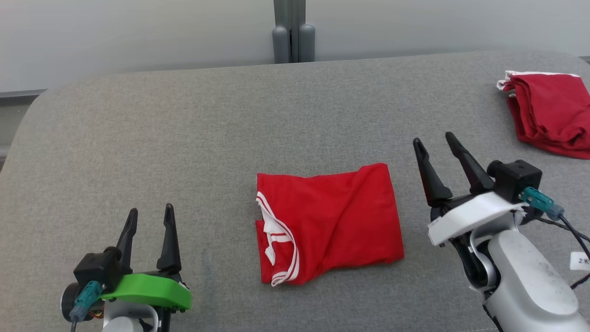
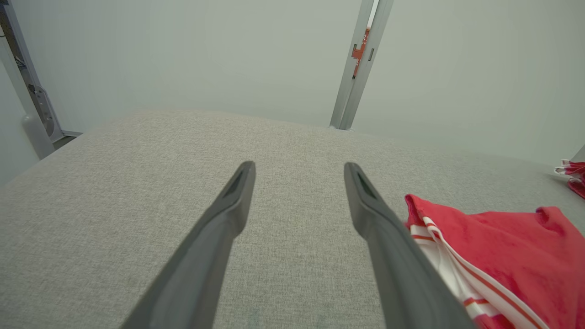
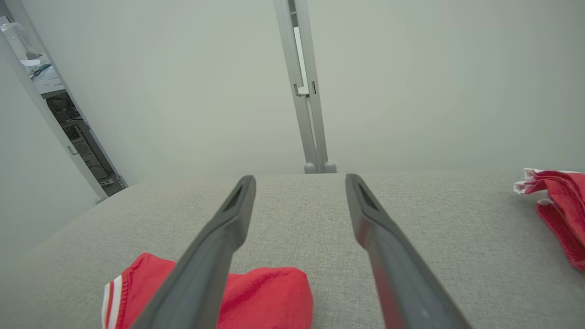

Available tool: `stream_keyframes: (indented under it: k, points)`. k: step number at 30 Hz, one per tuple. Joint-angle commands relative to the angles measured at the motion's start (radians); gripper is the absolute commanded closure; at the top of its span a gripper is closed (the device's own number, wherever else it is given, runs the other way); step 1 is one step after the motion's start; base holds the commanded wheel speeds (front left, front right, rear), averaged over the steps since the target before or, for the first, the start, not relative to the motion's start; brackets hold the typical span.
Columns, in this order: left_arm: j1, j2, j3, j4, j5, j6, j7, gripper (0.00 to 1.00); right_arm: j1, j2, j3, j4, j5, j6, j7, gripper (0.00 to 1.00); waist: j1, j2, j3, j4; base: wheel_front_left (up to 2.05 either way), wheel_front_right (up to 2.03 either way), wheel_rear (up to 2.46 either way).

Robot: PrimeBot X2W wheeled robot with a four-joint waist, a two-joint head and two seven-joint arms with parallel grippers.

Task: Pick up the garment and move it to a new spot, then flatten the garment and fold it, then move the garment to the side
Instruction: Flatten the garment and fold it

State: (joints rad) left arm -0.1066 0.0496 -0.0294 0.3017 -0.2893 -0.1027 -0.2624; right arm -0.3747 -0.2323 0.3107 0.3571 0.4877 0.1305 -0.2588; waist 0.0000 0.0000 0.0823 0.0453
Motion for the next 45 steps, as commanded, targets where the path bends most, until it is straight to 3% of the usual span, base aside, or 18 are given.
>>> stream_keyframes:
  k: [1,11,28,36,45]
  points:
    - [0.015,0.002,0.007,-0.003,0.011,-0.002,-0.003,0.0,0.04,0.004,-0.025,-0.025,-0.016,0.0,-0.007,0.0,0.0,0.0,-0.007,-0.011,0.0,0.0,0.0]
    - [0.038,0.002,0.026,-0.014,0.026,-0.008,-0.003,0.0,0.247,0.048,-0.185,-0.238,-0.15,0.0,-0.007,0.0,0.0,0.0,-0.014,-0.039,0.0,0.0,0.0]
    - [0.056,0.002,-0.011,-0.031,0.045,-0.015,-0.003,0.0,0.37,0.129,-0.266,-0.299,-0.255,0.0,-0.007,0.0,0.0,0.0,-0.016,-0.036,0.0,0.0,0.0]
    - [0.063,0.003,-0.219,-0.008,0.084,-0.028,-0.003,0.0,0.345,0.128,-0.266,-0.293,-0.269,0.0,-0.007,0.0,0.0,0.0,-0.003,-0.036,0.0,0.0,0.0]
    - [0.041,0.017,-0.429,0.063,0.017,-0.029,-0.003,0.0,0.328,0.127,-0.249,-0.277,-0.27,0.0,-0.007,0.0,0.0,0.0,0.021,-0.066,0.0,0.0,0.0]
